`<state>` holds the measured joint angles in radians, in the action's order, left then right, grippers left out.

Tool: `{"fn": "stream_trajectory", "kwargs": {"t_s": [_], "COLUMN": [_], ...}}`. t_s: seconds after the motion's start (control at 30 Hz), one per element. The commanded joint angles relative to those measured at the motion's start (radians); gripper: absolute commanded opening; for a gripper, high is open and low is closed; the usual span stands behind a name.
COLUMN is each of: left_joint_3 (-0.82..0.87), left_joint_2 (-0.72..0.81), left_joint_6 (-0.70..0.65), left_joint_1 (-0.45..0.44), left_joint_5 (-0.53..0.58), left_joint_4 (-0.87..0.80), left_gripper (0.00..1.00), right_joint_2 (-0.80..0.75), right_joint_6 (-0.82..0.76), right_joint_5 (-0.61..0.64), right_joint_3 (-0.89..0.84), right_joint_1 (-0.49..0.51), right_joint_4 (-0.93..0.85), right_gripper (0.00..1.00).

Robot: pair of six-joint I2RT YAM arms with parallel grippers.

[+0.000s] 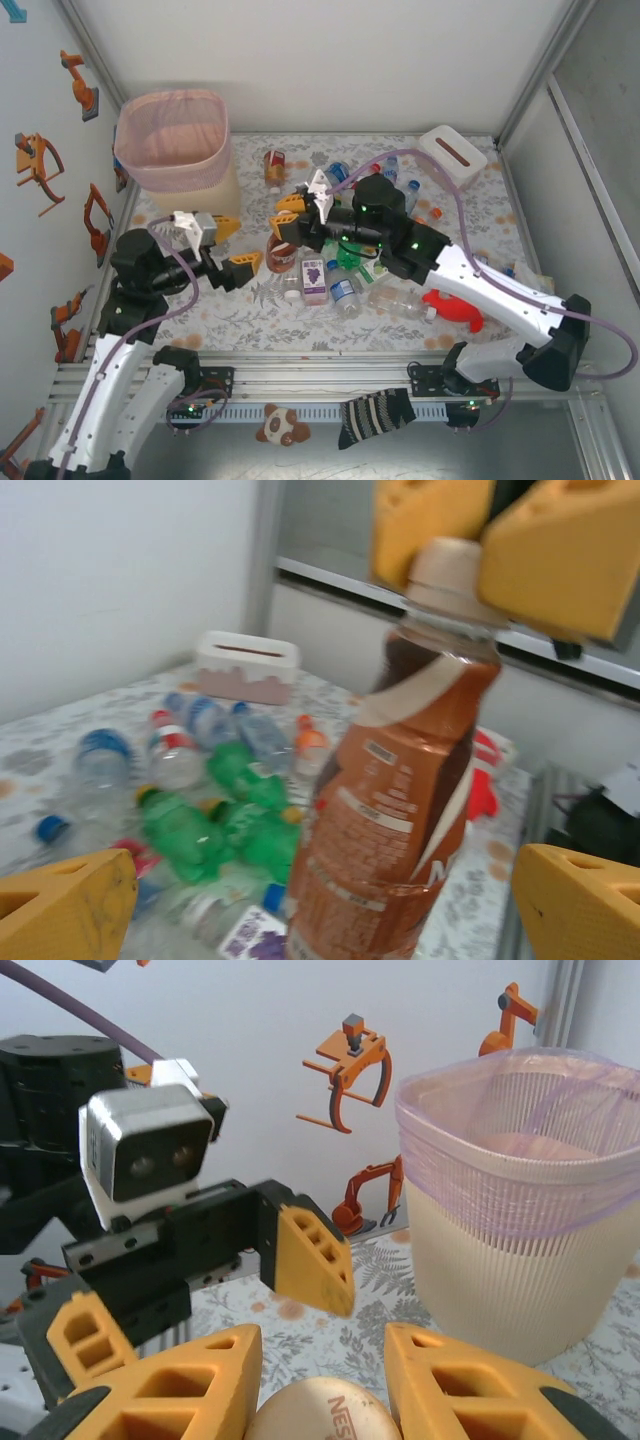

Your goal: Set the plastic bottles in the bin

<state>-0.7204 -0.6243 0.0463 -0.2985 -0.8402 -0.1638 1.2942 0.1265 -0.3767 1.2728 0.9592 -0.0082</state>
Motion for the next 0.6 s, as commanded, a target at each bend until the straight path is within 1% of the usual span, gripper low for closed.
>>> {"fn": "stream_trajectory", "kwargs": {"t_s": [0.0,0.13,0.2,0.37,0.47,0.57], "left_joint_3": [-0.079,-0.155,-0.195,-0.25,-0.258,-0.254], "left_joint_2": [-0.065,-0.169,-0.215,-0.294,-0.311,-0.309], "left_joint_6": [-0.048,-0.105,-0.135,-0.178,-0.195,-0.2], "left_joint_1": [-0.092,-0.214,-0.264,-0.334,-0.358,-0.371], "left_joint_5": [-0.058,-0.057,-0.053,-0.052,-0.056,-0.056], "left_joint_4": [0.049,0.007,-0.024,-0.07,-0.084,-0.085], "left_gripper": [0.96,0.95,0.92,0.81,0.8,0.74], "right_joint_2": [-0.034,-0.067,-0.088,-0.114,-0.126,-0.137], "right_joint_6": [0.047,0.054,0.05,0.031,0.028,0.024], "right_joint_5": [-0.042,-0.071,-0.078,-0.087,-0.074,-0.065], "right_joint_3": [0.062,0.087,0.094,0.121,0.128,0.132], "right_joint_1": [0.005,0.005,0.005,0.005,0.006,0.005], "right_joint_4": [-0.086,-0.09,-0.09,-0.136,-0.151,-0.163], "right_gripper": [0.19,0.19,0.19,0.18,0.18,0.17]}}
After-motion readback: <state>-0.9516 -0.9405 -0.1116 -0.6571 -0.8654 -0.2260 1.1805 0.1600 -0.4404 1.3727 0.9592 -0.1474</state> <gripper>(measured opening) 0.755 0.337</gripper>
